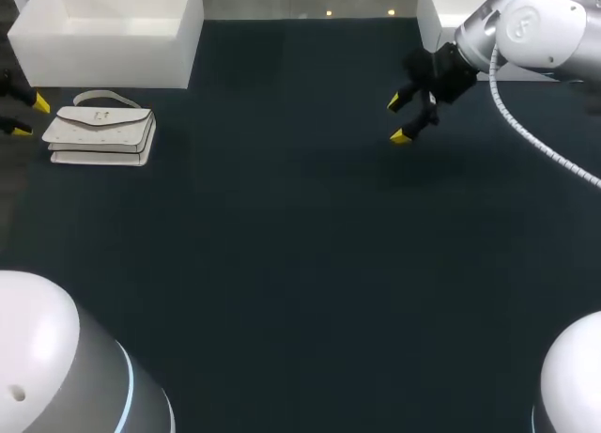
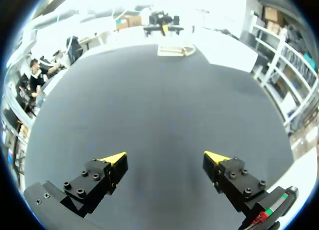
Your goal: Pick up the bag, open it, inspect its contents, close it, and place it on the opposite side
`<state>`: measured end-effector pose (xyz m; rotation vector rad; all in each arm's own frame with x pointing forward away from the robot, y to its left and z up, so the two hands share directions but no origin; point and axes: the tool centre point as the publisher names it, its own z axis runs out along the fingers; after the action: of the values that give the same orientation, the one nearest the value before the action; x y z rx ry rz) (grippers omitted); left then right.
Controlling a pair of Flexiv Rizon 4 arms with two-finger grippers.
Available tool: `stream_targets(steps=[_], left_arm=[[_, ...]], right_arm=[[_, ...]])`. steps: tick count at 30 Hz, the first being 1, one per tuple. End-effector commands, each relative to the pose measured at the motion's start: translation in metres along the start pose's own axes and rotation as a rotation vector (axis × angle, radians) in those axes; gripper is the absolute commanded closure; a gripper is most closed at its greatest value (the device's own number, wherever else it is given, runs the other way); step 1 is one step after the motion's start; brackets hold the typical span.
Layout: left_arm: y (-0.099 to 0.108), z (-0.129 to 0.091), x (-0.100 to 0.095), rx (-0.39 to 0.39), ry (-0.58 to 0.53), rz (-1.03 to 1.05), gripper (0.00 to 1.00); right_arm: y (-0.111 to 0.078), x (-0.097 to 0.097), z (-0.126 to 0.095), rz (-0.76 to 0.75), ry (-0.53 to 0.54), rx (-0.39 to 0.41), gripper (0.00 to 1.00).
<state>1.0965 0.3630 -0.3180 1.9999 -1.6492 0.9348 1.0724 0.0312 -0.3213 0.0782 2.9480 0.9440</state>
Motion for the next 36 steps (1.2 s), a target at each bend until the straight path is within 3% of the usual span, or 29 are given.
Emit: stream_targets(steps=[1, 4, 11, 26, 30, 32, 33, 36], left_arm=[[-0.015, 0.005, -0.009, -0.152, 0.201, 0.001, 0.46], [-0.017, 0.009, -0.012, -0.158, 0.211, -0.002, 0.51], [-0.021, 0.021, -0.017, -0.168, 0.233, -0.017, 0.51], [-0.026, 0.039, -0.015, -0.206, 0.260, -0.024, 0.60], [-0.026, 0.041, -0.013, -0.211, 0.265, -0.023, 0.74], [-0.026, 0.042, -0.012, -0.213, 0.266, -0.021, 0.95], [-0.025, 0.042, -0.011, -0.214, 0.266, -0.020, 1.00], [-0.021, 0.044, -0.008, -0.218, 0.275, -0.016, 1.00]], right_arm=[[0.000, -0.002, 0.000, -0.001, 0.004, -0.002, 0.00], [0.000, -0.002, 0.000, -0.001, 0.004, -0.002, 0.00], [0.000, -0.002, 0.000, -0.001, 0.004, -0.002, 0.00], [0.000, -0.002, 0.000, -0.001, 0.004, -0.002, 0.00], [0.000, -0.002, 0.000, -0.001, 0.004, -0.002, 0.00], [0.000, -0.002, 0.000, -0.001, 0.004, -0.002, 0.00], [0.000, -0.002, 0.000, -0.001, 0.004, -0.002, 0.00], [0.000, -0.002, 0.000, -0.001, 0.004, -0.002, 0.00]])
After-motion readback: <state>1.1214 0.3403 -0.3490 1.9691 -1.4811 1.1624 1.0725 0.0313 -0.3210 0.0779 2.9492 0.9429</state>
